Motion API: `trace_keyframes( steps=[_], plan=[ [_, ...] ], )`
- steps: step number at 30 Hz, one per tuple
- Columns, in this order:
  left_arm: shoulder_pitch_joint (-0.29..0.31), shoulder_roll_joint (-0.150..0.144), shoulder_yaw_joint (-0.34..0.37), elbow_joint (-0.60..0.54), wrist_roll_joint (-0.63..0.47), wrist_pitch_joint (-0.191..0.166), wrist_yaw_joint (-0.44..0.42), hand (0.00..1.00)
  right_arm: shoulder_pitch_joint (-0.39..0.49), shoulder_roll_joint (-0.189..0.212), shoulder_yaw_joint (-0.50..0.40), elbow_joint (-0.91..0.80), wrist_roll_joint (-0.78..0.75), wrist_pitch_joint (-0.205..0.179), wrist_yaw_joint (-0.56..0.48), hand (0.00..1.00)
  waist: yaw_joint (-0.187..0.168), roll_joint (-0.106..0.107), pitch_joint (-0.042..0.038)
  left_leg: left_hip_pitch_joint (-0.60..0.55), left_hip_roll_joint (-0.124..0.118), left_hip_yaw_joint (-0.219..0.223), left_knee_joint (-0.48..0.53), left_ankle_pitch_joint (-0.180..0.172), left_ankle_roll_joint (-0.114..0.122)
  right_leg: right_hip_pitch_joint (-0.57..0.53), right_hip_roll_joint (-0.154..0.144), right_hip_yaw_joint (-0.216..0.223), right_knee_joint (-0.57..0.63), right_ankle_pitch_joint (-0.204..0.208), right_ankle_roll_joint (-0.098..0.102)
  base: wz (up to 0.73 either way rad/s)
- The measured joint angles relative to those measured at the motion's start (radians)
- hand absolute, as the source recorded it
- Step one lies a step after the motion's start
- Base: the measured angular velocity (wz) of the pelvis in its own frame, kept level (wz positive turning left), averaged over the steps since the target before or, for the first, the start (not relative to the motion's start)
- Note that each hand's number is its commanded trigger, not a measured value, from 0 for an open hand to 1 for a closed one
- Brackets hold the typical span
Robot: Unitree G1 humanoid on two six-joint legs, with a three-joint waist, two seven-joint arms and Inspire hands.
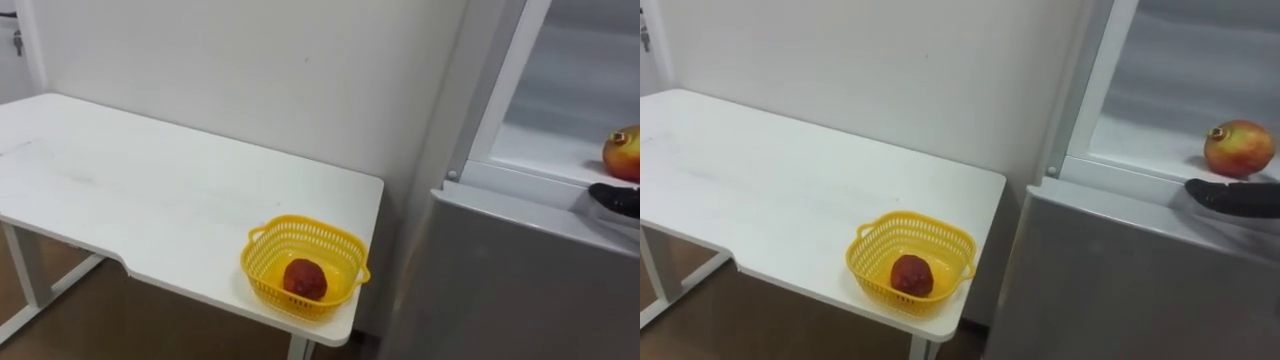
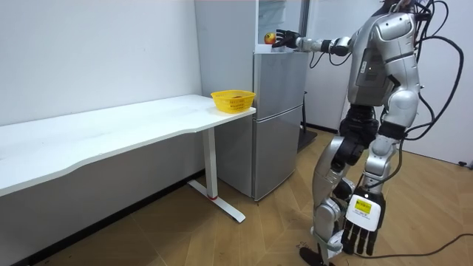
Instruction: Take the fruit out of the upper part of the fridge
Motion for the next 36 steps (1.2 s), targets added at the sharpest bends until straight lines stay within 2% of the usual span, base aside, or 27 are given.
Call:
trace_keyframes(
  steps=[2, 4, 6, 10, 18, 20, 22, 25, 31, 36],
  plan=[
    [0.0, 0.007, 0.0, -0.008, -0.001, -0.007, 0.0, 0.0, -0.03, 0.0, 0.028, 0.035, 0.0, -0.001, -0.009, 0.0, 0.001, -0.007, 0.0058, -0.005, 0.004, 0.0, 0.001, 0.003, -0.004, -0.008, 0.001, 0.002, 0.001, -0.001, -0.005, 0.0],
    [-0.002, 0.027, -0.001, -0.028, -0.001, -0.027, 0.0, 0.0, -0.041, 0.0, 0.047, 0.068, 0.0, -0.003, -0.029, 0.0, 0.012, -0.018, 0.0103, -0.018, 0.012, 0.0, 0.016, 0.002, -0.009, -0.016, 0.005, 0.004, -0.002, -0.002, -0.008, 0.0],
    [-0.008, 0.04, -0.002, -0.035, -0.008, -0.043, 0.002, 0.0, -0.045, 0.0, 0.056, 0.081, 0.005, -0.011, -0.052, 0.0, 0.026, -0.025, 0.0117, -0.029, 0.015, -0.001, 0.017, 0.006, -0.016, -0.034, 0.007, 0.003, 0.002, -0.002, -0.009, -0.03],
    [-0.018, 0.046, -0.022, -0.035, -0.011, -0.044, 0.022, 0.0, -0.085, 0.0, 0.105, 0.116, 0.047, -0.03, -0.108, 0.0, 0.044, -0.031, 0.0149, -0.066, 0.022, 0.002, 0.019, 0.019, -0.027, -0.078, 0.005, 0.004, 0.034, 0.0, -0.024, -0.05],
    [-0.04, 0.049, -0.041, -0.035, -0.01, -0.042, 0.044, 0.0, -0.134, 0.0, 0.122, 0.165, 0.072, -0.045, -0.184, 0.0, 0.076, -0.035, 0.0231, -0.14, 0.035, -0.002, 0.05, 0.033, -0.048, -0.15, 0.014, -0.002, 0.062, 0.007, -0.044, 0.0],
    [-0.044, 0.052, -0.041, -0.042, -0.011, -0.046, 0.052, 0.0, -0.134, 0.0, 0.139, 0.166, 0.086, -0.052, -0.207, 0.0, 0.087, -0.035, 0.0234, -0.145, 0.037, -0.001, 0.05, 0.034, -0.051, -0.161, 0.014, -0.002, 0.066, 0.007, -0.046, 0.0],
    [-0.056, 0.053, -0.047, -0.044, -0.012, -0.056, 0.067, 0.0, -0.134, 0.0, 0.147, 0.167, 0.112, -0.081, -0.232, 0.0, 0.095, -0.036, 0.0235, -0.162, 0.04, 0.001, 0.05, 0.042, -0.052, -0.174, 0.015, -0.004, 0.066, 0.01, -0.054, -0.02],
    [-0.074, 0.057, -0.062, -0.052, -0.012, -0.066, 0.074, 0.0, -0.134, 0.0, 0.161, 0.167, 0.126, -0.108, -0.252, 0.0, 0.102, -0.035, 0.024, -0.178, 0.043, 0.004, 0.053, 0.047, -0.053, -0.189, 0.017, -0.006, 0.064, 0.021, -0.056, -0.05],
    [-0.09, 0.073, -0.098, -0.053, -0.065, -0.081, 0.092, 0.0, -0.134, 0.0, 0.193, 0.174, 0.157, -0.154, -0.271, 0.0, 0.103, -0.034, 0.0247, -0.193, 0.046, 0.005, 0.052, 0.05, -0.056, -0.205, 0.019, -0.005, 0.065, 0.024, -0.058, 0.0],
    [-0.107, 0.084, -0.132, -0.034, -0.092, -0.081, 0.092, 0.0, -0.145, -0.002, 0.228, 0.195, 0.184, -0.175, -0.271, 0.0, 0.103, -0.034, 0.025, -0.192, 0.047, 0.004, 0.048, 0.053, -0.059, -0.206, 0.02, -0.005, 0.065, 0.024, -0.06, 0.0]
  ],
)
